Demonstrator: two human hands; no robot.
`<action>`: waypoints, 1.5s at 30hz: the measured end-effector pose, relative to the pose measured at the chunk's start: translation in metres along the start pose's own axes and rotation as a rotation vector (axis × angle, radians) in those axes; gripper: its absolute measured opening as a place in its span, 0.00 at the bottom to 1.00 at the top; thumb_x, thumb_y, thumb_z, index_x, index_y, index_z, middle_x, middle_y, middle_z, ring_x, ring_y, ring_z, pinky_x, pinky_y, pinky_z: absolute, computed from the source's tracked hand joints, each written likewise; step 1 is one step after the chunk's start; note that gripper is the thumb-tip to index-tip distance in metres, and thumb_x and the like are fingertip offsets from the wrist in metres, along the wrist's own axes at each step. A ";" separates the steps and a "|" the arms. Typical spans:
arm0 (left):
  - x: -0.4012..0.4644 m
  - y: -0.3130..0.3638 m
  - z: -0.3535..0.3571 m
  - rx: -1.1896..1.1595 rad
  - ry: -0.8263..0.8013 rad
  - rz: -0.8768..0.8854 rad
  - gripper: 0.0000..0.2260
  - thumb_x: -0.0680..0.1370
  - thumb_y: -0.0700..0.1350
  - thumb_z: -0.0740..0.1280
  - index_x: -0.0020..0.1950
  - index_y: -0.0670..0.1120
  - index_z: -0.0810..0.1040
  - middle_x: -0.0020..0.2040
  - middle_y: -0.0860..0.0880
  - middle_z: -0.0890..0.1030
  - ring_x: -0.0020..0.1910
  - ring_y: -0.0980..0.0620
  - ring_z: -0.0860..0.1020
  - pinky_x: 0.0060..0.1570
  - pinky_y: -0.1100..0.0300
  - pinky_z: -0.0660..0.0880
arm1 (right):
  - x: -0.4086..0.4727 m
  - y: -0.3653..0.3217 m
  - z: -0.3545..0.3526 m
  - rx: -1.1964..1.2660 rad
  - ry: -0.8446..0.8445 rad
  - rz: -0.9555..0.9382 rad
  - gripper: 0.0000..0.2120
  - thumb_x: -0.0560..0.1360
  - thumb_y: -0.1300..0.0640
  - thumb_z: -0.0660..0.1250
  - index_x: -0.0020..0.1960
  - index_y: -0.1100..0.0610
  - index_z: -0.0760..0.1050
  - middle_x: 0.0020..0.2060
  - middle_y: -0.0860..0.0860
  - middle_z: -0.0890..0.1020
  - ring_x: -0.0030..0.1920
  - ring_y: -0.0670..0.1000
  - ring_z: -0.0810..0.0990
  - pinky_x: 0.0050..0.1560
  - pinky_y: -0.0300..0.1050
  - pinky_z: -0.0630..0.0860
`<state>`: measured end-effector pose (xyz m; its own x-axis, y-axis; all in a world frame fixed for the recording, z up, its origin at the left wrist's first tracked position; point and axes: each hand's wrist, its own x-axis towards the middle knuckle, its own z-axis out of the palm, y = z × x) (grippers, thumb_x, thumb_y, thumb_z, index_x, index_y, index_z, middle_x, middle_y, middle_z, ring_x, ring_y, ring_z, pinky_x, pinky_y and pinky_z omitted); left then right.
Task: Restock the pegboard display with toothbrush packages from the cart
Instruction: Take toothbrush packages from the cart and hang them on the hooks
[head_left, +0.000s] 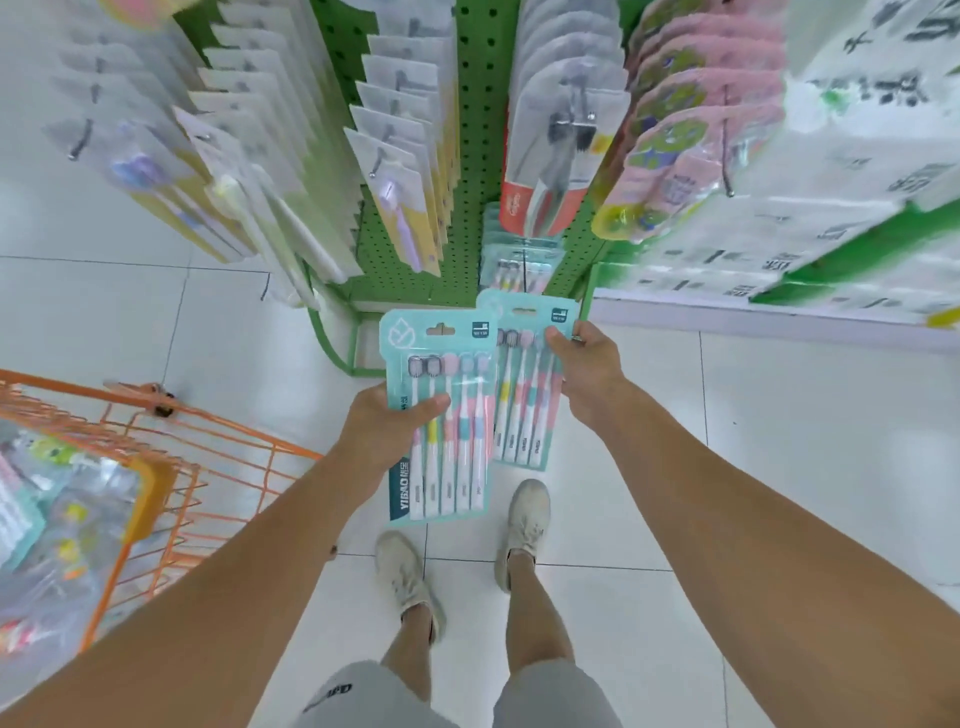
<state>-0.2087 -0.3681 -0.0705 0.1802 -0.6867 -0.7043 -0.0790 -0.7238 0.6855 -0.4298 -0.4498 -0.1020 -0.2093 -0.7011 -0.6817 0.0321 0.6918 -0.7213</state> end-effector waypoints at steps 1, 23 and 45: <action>0.006 0.001 0.006 0.015 0.006 0.002 0.06 0.75 0.48 0.75 0.50 0.49 0.84 0.48 0.47 0.87 0.49 0.45 0.85 0.49 0.54 0.81 | 0.016 0.002 0.000 -0.021 -0.004 -0.001 0.04 0.80 0.57 0.69 0.54 0.52 0.79 0.45 0.50 0.82 0.45 0.53 0.78 0.44 0.44 0.75; 0.056 -0.007 0.046 -0.002 0.021 -0.063 0.06 0.77 0.48 0.73 0.51 0.47 0.83 0.44 0.50 0.87 0.42 0.51 0.85 0.38 0.62 0.77 | 0.104 0.009 0.005 -0.053 -0.070 -0.035 0.04 0.80 0.58 0.68 0.49 0.50 0.80 0.43 0.50 0.83 0.47 0.55 0.81 0.53 0.54 0.78; 0.070 0.003 0.083 0.227 -0.065 0.056 0.05 0.74 0.44 0.77 0.47 0.51 0.83 0.44 0.52 0.86 0.45 0.48 0.84 0.50 0.53 0.81 | 0.021 0.000 -0.035 -0.033 -0.317 -0.054 0.12 0.82 0.60 0.65 0.61 0.68 0.75 0.48 0.60 0.81 0.46 0.54 0.83 0.41 0.49 0.84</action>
<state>-0.2775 -0.4235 -0.1331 0.1060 -0.7238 -0.6819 -0.3069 -0.6760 0.6699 -0.4683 -0.4584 -0.1115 0.1052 -0.7523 -0.6504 -0.0036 0.6537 -0.7567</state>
